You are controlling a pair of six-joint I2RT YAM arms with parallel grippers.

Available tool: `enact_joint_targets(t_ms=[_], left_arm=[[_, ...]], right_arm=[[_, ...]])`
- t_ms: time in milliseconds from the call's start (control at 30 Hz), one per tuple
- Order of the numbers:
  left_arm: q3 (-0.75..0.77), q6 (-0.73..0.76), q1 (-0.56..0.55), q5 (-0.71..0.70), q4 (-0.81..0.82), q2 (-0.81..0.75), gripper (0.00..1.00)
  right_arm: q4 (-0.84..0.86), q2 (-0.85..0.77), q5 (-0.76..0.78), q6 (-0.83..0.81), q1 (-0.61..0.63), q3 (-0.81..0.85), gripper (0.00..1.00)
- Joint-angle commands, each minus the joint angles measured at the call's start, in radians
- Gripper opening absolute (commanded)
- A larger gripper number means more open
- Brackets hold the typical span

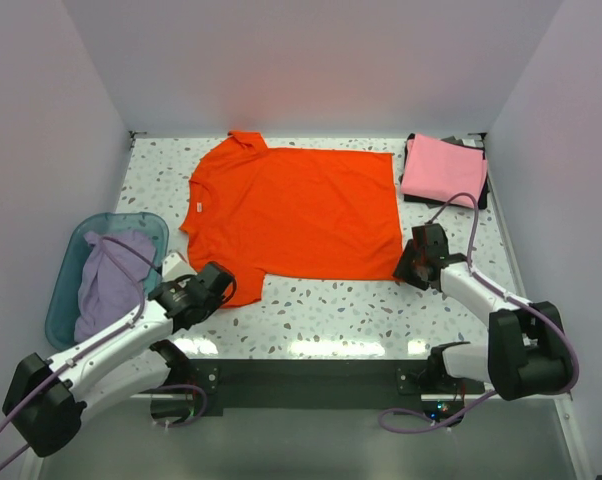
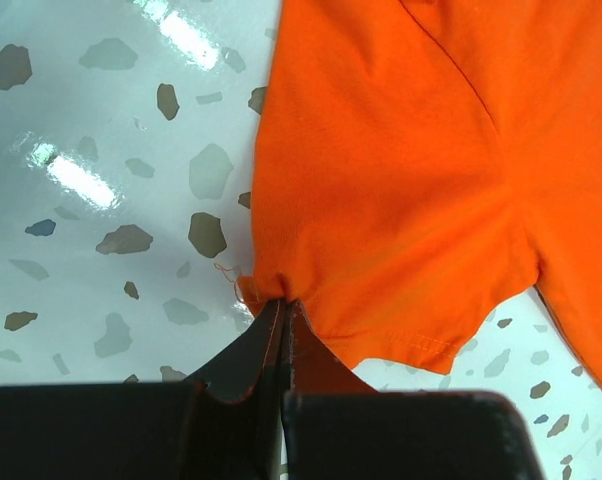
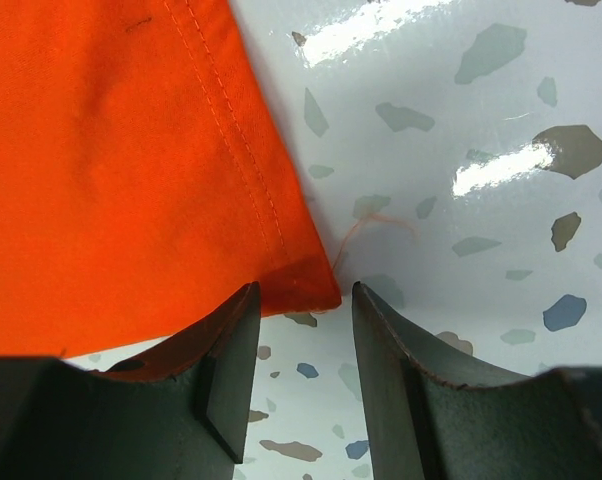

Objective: Fold and stack the t-shirts
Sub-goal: Flatten the tshirt out, then fold the tshirt

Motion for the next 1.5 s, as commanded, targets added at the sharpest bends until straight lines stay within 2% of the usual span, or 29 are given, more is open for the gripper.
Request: enact_joint_targets(t_ms=[0, 33, 67, 167, 200, 333, 567, 733, 800, 967, 1067, 1200, 1467], left_arm=[[0.047, 0.019, 0.004, -0.005, -0.044, -0.021, 0.00], [0.050, 0.022, 0.004, -0.007, -0.049, -0.024, 0.00], [0.055, 0.029, 0.004, -0.005, -0.052, -0.031, 0.00], [0.066, 0.041, 0.004, -0.007, -0.066, -0.047, 0.00], [0.076, 0.042, 0.004, -0.007, -0.070, -0.057, 0.00], [0.104, 0.049, 0.004, -0.007, -0.118, -0.085, 0.00], [0.126, 0.058, 0.000, 0.021, -0.188, -0.142, 0.00], [0.098, 0.067, -0.013, 0.024, -0.198, -0.140, 0.00], [0.122, 0.090, -0.013, -0.017, -0.170, -0.128, 0.00], [0.275, 0.286, 0.020, -0.106, -0.005, 0.002, 0.00], [0.360, 0.401, 0.134, -0.058, 0.141, 0.148, 0.00], [0.464, 0.490, 0.202, -0.014, 0.248, 0.345, 0.00], [0.694, 0.575, 0.326, 0.068, 0.327, 0.614, 0.00]], right_arm=[[0.018, -0.005, 0.034, 0.027, -0.003, 0.002, 0.45], [0.018, 0.000, 0.035, 0.026, -0.005, 0.008, 0.41], [0.018, 0.009, 0.025, 0.024, -0.003, 0.012, 0.34], [0.022, 0.011, 0.018, 0.024, -0.005, 0.010, 0.24], [0.015, 0.008, 0.018, 0.021, -0.005, 0.010, 0.16], [-0.028, -0.052, 0.034, 0.010, -0.006, 0.019, 0.00], [-0.154, -0.195, 0.043, -0.016, -0.014, 0.047, 0.00], [-0.162, -0.242, 0.048, -0.022, -0.017, 0.038, 0.00], [-0.153, -0.200, 0.045, -0.029, -0.019, 0.053, 0.00], [-0.120, -0.071, 0.034, -0.059, -0.019, 0.157, 0.00], [-0.119, 0.041, 0.035, -0.074, -0.022, 0.255, 0.00], [-0.128, 0.187, 0.025, -0.089, -0.026, 0.396, 0.00], [-0.130, 0.422, -0.032, -0.088, -0.080, 0.625, 0.00]])
